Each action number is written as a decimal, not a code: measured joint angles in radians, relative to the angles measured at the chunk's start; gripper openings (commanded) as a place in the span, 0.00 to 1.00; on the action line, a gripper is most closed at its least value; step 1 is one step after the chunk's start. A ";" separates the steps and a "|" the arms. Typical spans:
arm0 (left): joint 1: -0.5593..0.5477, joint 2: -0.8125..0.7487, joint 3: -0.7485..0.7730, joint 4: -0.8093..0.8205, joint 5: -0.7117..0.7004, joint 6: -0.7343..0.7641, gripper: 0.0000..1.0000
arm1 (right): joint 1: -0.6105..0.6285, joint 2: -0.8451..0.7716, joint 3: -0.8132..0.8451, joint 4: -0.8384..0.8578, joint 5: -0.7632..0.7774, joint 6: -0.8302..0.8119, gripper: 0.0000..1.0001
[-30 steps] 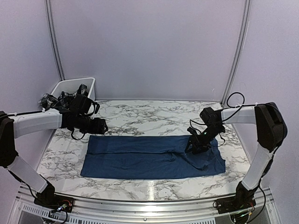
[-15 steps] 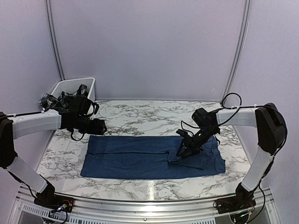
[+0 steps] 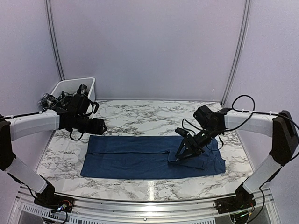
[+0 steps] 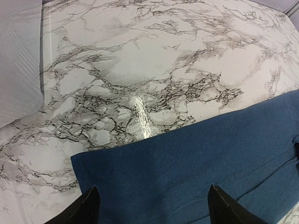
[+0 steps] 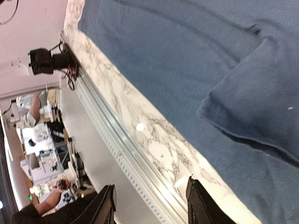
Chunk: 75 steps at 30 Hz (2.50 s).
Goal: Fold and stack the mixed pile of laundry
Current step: Adjust the rectangle-folded T-shirt at the center of the board.
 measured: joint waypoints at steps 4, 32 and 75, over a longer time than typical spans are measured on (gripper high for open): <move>0.000 0.000 0.000 0.000 0.000 0.000 0.82 | -0.067 -0.011 0.055 0.026 0.154 0.055 0.46; -0.015 0.000 -0.005 0.000 0.026 0.047 0.87 | 0.027 -0.082 -0.129 0.067 0.190 0.230 0.40; -0.089 0.013 -0.007 0.000 -0.008 0.085 0.88 | -0.026 -0.438 -0.536 0.213 0.434 0.752 0.00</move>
